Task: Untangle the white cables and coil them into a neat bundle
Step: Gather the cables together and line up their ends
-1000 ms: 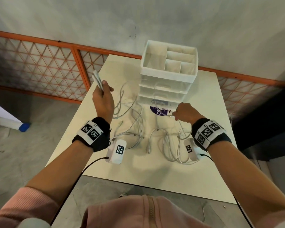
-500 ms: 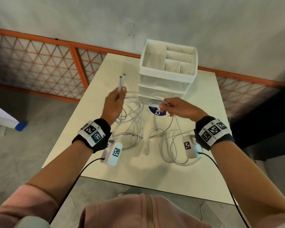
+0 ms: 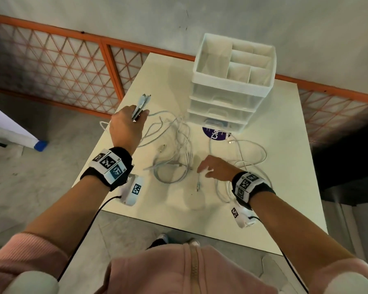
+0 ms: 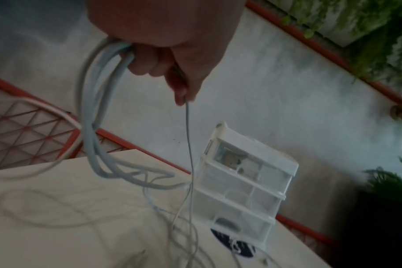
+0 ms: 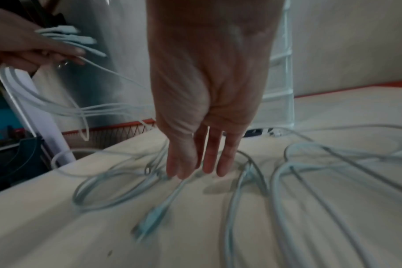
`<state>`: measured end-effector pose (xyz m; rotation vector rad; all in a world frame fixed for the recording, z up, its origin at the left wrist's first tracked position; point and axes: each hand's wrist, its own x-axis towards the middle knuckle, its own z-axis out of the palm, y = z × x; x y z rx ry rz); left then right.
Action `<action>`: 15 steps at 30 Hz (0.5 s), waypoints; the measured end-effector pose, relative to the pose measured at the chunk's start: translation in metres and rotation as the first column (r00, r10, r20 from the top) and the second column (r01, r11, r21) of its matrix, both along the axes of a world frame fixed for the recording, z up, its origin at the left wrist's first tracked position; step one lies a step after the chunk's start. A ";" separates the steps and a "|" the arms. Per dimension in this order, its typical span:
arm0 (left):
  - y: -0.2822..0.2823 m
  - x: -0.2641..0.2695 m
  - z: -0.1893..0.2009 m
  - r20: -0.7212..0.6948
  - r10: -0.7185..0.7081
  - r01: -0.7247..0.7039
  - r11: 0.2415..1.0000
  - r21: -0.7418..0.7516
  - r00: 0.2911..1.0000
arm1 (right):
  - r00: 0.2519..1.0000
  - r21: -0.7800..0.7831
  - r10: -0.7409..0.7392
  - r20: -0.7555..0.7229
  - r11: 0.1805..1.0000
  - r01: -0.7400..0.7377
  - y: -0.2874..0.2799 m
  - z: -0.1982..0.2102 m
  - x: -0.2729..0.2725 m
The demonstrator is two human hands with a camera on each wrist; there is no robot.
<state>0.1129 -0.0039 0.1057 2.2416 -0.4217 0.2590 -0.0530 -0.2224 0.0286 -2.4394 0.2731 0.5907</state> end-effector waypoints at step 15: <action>-0.036 -0.041 -0.013 -0.489 -0.494 0.479 0.862 -0.166 0.719 | 0.907 0.185 -0.253 0.337 0.962 0.200 -0.016 0.034 0.014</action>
